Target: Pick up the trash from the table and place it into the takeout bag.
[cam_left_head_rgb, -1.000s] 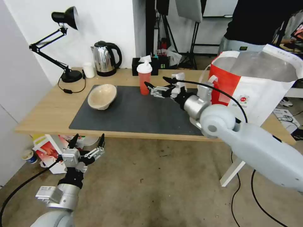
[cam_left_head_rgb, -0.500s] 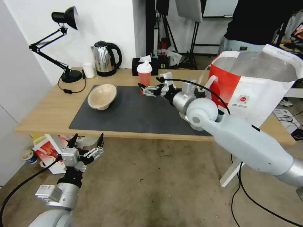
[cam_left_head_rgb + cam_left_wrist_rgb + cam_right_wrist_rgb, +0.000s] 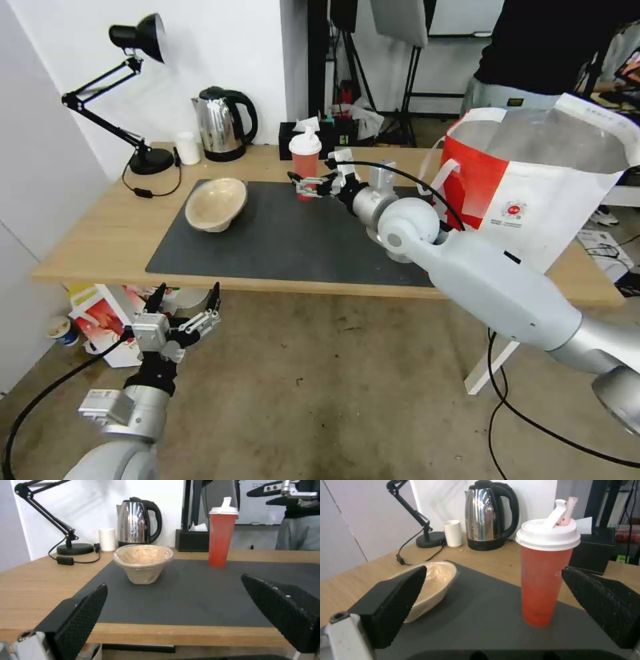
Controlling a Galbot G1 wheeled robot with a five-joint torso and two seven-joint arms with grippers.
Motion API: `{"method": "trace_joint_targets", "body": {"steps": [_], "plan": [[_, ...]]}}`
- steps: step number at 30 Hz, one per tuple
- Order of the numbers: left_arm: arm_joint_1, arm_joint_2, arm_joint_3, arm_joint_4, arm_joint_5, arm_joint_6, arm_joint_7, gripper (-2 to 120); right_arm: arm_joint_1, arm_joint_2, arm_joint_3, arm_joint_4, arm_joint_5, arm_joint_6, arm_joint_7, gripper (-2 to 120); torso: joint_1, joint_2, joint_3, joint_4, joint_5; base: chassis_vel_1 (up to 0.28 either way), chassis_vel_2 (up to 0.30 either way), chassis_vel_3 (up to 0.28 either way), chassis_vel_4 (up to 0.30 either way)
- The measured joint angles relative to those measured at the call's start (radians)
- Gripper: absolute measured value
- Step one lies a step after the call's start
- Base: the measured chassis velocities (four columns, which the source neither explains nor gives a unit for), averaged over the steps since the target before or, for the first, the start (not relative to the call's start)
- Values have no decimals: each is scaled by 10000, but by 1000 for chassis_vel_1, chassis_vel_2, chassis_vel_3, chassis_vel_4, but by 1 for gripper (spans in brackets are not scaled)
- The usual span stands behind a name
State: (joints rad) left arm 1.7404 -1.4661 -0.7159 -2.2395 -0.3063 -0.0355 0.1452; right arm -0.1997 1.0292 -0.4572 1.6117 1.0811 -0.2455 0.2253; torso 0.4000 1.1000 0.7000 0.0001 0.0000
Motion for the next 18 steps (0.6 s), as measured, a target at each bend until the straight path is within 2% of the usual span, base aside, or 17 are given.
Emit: {"method": "trace_joint_targets", "body": {"steps": [18], "plan": [[-27, -8, 72, 42, 5, -20, 4, 100, 83, 475, 182, -1065, -336, 7, 22, 100, 0, 0, 0, -1, 0, 0, 0, 0, 0]]}}
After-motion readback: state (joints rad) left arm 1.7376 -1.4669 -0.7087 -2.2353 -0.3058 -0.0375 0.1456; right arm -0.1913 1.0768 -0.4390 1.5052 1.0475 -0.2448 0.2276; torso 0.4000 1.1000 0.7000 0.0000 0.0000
